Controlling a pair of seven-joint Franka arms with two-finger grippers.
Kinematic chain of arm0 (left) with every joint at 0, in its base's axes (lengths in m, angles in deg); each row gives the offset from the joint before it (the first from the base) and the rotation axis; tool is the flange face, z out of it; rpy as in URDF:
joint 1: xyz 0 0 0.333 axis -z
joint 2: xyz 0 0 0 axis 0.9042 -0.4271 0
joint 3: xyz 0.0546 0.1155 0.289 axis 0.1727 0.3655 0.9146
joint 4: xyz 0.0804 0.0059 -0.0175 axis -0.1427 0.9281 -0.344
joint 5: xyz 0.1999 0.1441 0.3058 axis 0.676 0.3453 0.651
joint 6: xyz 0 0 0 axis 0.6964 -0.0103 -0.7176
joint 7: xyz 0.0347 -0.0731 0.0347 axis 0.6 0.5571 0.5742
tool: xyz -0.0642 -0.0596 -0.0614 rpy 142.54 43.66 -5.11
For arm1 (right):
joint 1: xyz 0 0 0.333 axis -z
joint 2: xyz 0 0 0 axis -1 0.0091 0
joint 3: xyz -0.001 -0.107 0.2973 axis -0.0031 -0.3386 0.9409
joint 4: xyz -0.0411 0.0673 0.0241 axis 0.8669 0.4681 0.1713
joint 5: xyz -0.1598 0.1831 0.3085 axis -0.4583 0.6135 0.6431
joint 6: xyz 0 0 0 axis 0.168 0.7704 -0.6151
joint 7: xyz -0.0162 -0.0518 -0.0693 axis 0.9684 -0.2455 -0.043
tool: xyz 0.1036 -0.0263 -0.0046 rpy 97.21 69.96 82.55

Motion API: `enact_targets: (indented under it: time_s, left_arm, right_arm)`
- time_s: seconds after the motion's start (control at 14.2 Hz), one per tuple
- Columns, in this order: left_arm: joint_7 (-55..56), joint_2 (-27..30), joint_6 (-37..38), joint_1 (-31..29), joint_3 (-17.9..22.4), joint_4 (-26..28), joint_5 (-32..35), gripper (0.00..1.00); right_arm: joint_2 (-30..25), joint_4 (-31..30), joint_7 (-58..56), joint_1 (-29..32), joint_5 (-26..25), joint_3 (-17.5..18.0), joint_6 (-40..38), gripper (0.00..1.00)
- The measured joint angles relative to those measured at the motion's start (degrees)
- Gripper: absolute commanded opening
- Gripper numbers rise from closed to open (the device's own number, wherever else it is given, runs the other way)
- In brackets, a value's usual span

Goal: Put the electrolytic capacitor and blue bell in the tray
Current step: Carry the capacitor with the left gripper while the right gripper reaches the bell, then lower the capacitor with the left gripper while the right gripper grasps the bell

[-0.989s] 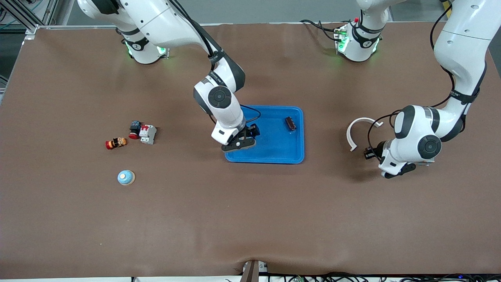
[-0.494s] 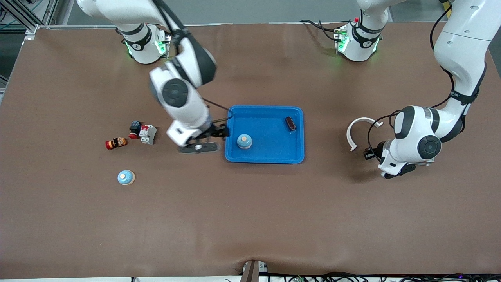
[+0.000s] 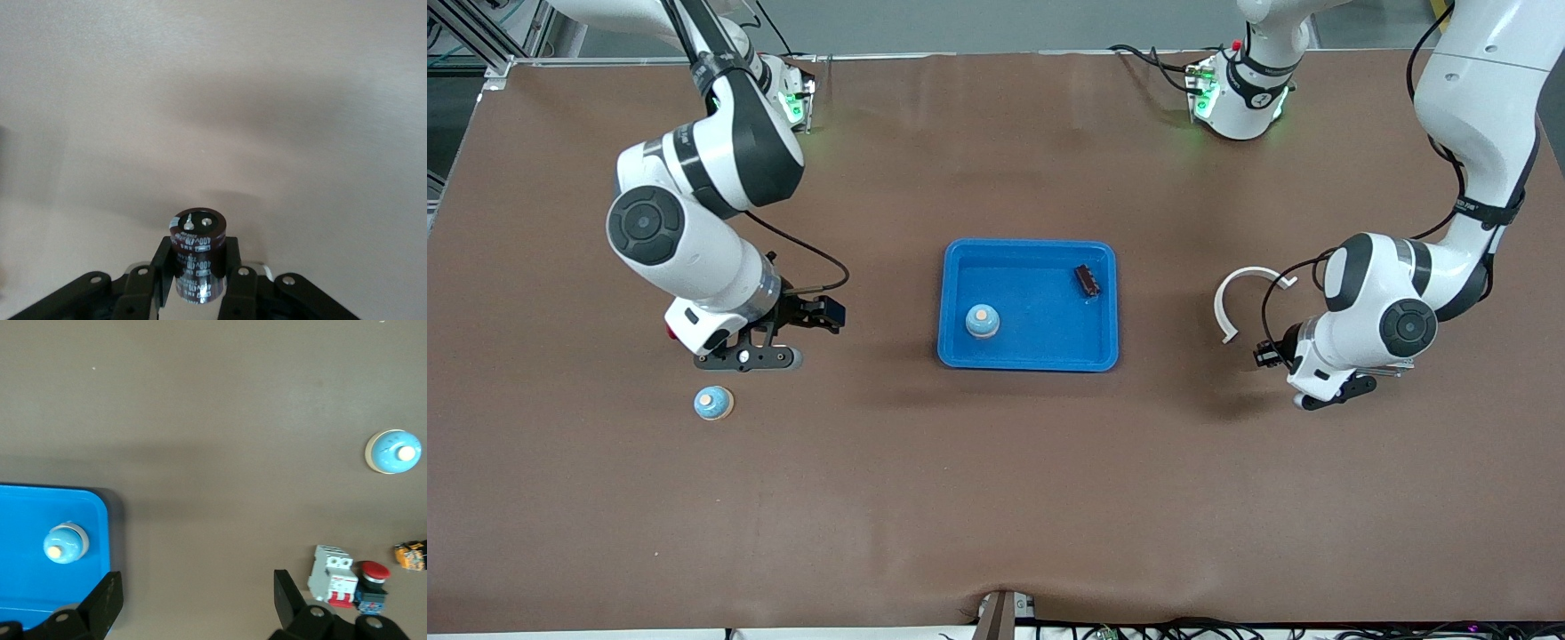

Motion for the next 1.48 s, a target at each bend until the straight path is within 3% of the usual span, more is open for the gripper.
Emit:
enact_targets:
  time_s: [0.28, 0.64, 0.99, 1.48]
  left_arm:
    - [5.07, 0.53, 6.42, 0.21, -4.05, -3.98, 0.0, 0.0]
    - [15.29, 0.53, 8.32, 2.19, -8.8, -6.28, 0.0, 0.0]
    - [29.02, -0.75, 8.35, 10.79, -9.08, -7.72, 0.0, 0.0]
    - [40.55, -7.05, 8.2, 20.51, -8.92, -13.06, 0.0, 0.0]
  right_arm:
    - [0.36, 0.01, -9.95, 5.71, -1.51, -0.11, 1.04, 1.0]
    - [2.44, 0.0, -18.65, 12.31, -1.52, -0.12, 4.04, 1.0]
    - [5.77, -0.03, -21.81, 14.76, -2.26, -0.13, 6.57, 1.0]
    - [11.77, -0.05, -25.21, 19.47, -4.13, -0.13, 13.3, 1.0]
